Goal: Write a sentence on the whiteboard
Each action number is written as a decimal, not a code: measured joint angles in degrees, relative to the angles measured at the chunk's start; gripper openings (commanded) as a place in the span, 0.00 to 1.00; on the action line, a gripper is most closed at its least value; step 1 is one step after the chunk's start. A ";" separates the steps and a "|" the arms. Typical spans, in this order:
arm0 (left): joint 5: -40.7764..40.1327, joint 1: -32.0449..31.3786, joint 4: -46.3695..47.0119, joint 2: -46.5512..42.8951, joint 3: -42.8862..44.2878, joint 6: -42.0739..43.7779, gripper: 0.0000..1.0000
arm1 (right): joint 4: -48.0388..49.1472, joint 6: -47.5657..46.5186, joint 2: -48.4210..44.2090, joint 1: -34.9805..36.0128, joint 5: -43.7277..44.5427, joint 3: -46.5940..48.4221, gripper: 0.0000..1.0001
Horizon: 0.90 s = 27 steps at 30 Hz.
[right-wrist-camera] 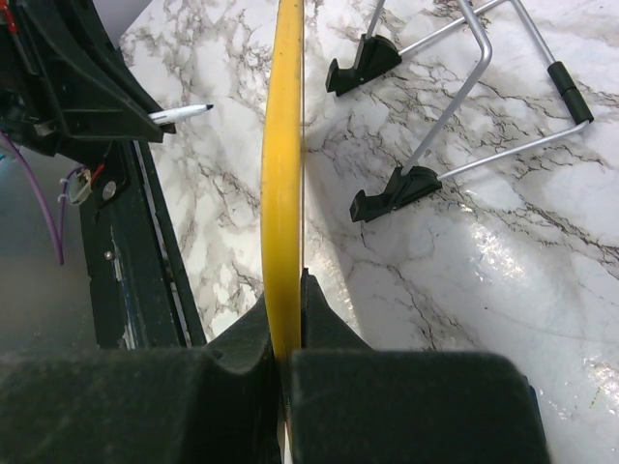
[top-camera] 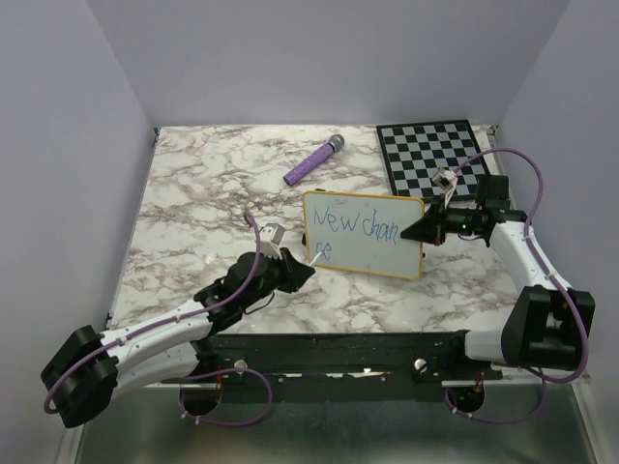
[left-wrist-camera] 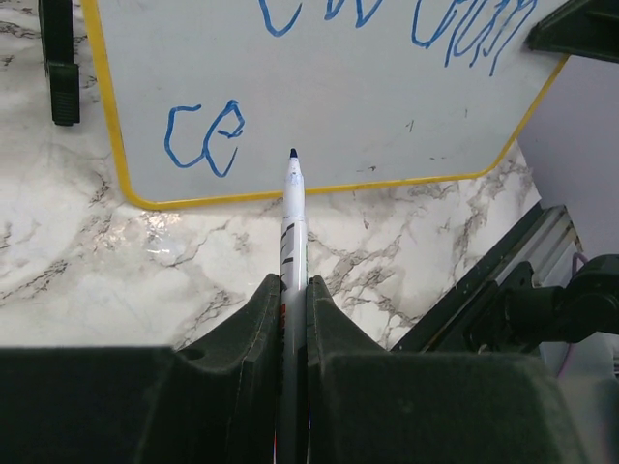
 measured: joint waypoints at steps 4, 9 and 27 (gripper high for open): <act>0.09 -0.07 0.09 4.20 1.60 1.99 0.00 | 0.02 0.00 0.00 0.00 -0.02 0.00 0.01; 0.28 -0.83 1.07 11.72 3.96 4.48 0.00 | 0.02 0.00 0.00 0.00 -0.04 0.00 0.01; 0.31 -0.83 3.08 21.42 10.47 8.41 0.00 | 0.00 0.00 0.00 0.00 -0.15 0.00 0.01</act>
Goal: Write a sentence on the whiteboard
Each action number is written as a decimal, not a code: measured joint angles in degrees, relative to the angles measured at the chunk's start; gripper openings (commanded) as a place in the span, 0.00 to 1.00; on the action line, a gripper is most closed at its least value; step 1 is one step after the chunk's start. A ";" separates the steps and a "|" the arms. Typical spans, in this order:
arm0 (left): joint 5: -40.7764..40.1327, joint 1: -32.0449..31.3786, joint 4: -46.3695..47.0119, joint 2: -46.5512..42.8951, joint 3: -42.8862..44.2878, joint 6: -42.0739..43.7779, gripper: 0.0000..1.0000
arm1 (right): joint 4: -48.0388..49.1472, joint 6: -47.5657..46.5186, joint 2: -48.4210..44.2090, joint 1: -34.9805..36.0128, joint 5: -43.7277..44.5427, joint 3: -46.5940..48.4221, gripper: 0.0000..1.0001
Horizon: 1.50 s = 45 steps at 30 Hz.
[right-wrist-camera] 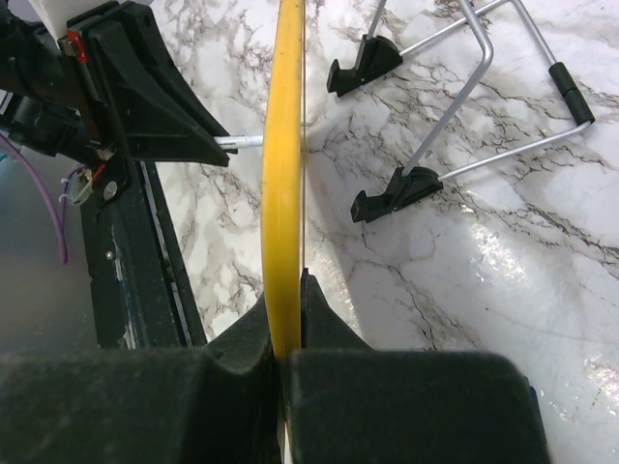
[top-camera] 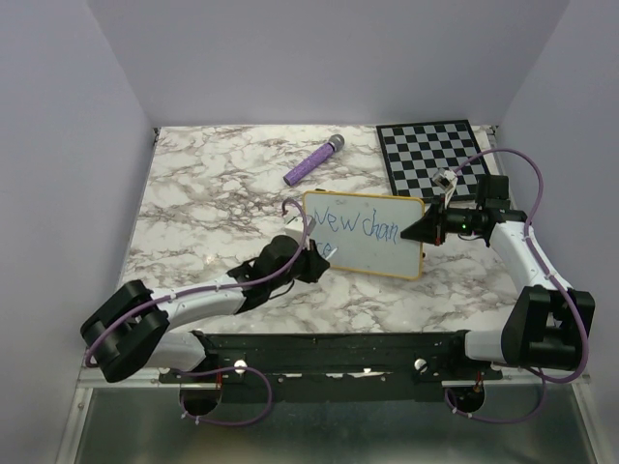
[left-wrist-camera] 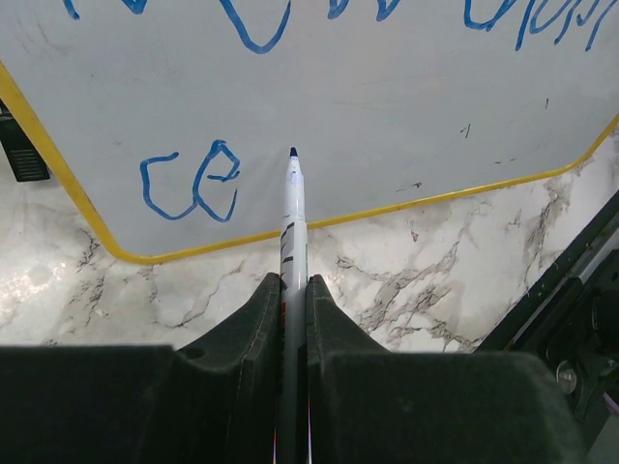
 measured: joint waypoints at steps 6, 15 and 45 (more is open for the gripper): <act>0.00 0.00 -0.28 1.38 1.44 0.44 0.00 | 0.00 0.00 0.00 0.00 -0.02 0.00 0.01; -0.04 0.00 -1.84 3.08 2.60 0.68 0.00 | 0.00 0.00 0.00 0.00 -0.02 0.00 0.01; -0.90 1.11 -3.17 3.08 3.08 0.74 0.00 | 0.04 0.00 0.00 0.00 -0.02 0.00 0.01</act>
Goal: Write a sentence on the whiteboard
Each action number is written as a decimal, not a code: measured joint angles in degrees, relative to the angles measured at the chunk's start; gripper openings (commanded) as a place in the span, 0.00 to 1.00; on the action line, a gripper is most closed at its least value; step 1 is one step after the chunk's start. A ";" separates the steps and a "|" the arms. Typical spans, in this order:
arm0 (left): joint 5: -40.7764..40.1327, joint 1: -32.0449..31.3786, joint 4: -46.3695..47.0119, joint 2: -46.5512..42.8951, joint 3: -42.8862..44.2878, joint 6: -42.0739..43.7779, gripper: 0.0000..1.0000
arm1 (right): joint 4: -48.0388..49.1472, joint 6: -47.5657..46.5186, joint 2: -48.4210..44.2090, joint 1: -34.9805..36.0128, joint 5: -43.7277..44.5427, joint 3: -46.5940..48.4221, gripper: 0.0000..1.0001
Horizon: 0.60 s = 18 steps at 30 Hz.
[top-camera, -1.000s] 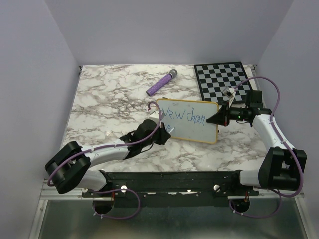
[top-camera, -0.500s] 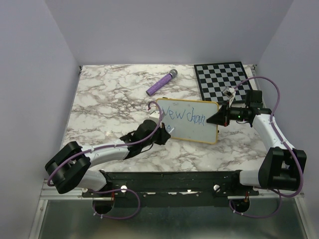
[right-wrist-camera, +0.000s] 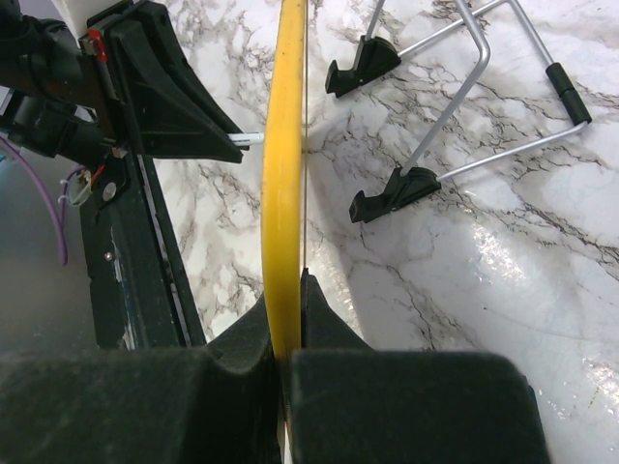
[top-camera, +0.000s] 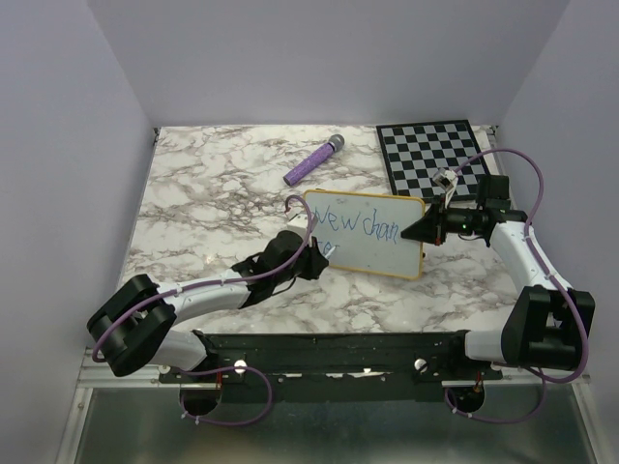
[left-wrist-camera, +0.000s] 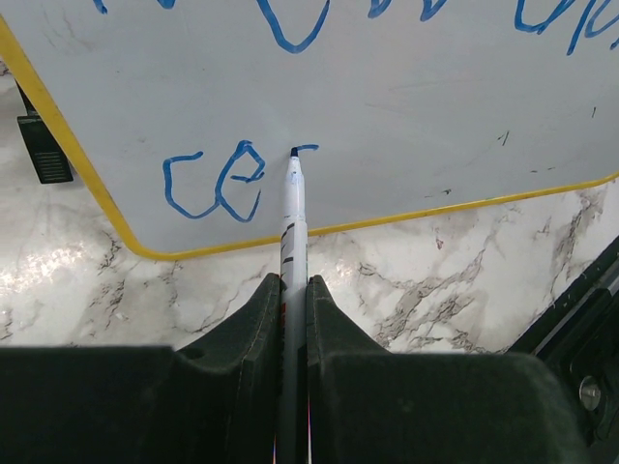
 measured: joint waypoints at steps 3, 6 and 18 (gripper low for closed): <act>-0.02 0.11 -0.39 0.00 0.00 -0.04 0.00 | 0.00 0.02 0.00 0.00 0.00 0.00 0.01; -0.07 0.15 -0.94 0.00 0.00 -0.07 0.00 | 0.00 0.02 0.00 0.00 0.00 0.00 0.01; 0.55 0.20 -1.62 0.94 0.52 -0.09 0.00 | 0.04 0.00 0.00 -0.09 0.00 0.00 0.01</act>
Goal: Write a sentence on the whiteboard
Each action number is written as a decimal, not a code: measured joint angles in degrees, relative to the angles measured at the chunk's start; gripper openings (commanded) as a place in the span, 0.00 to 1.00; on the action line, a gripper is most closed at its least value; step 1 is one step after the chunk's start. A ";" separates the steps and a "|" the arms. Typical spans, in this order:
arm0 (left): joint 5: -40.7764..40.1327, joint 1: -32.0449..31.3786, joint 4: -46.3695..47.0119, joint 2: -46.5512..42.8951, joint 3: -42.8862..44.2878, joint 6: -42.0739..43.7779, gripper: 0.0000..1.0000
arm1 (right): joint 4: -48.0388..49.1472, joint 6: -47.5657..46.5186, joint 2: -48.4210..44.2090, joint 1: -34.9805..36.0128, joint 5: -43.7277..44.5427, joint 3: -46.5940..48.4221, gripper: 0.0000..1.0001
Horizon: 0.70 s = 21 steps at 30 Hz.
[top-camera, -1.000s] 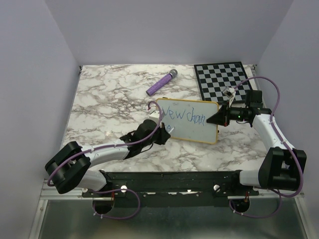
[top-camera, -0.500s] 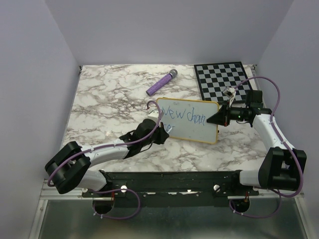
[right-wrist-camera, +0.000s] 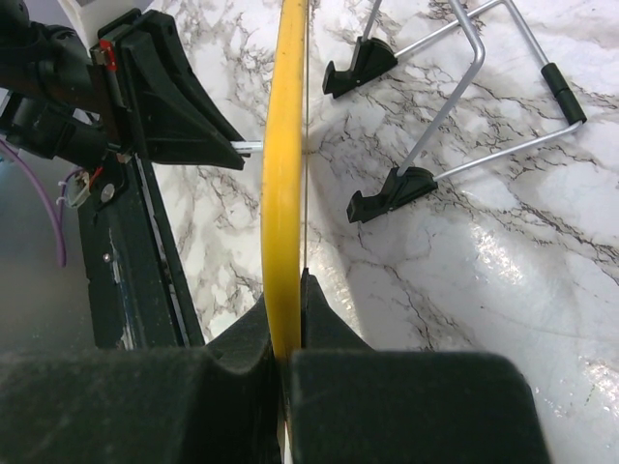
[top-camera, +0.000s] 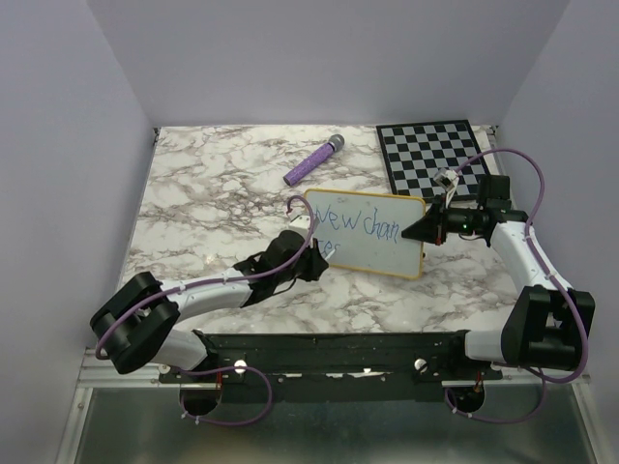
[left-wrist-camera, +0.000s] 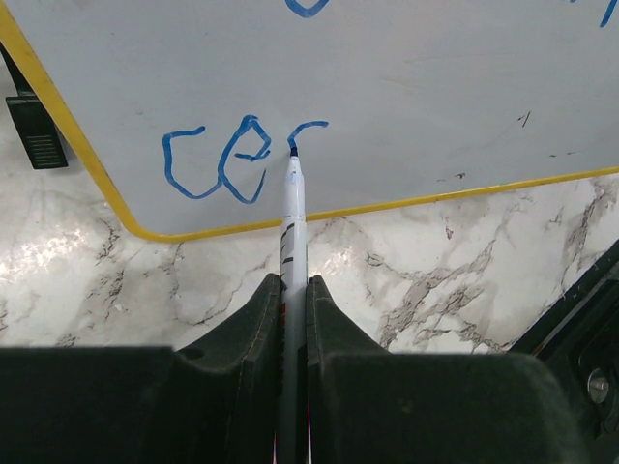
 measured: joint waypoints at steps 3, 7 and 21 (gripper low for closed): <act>0.63 0.00 0.00 0.48 0.02 0.00 0.00 | 0.02 0.00 0.00 -0.02 0.00 0.00 0.01; 1.27 0.00 0.02 0.85 0.09 0.00 0.00 | 0.09 0.00 0.00 -0.02 0.00 0.00 0.01; 5.16 0.13 0.50 1.97 0.11 -0.02 0.00 | 0.11 -0.02 0.00 -0.02 0.00 0.00 0.01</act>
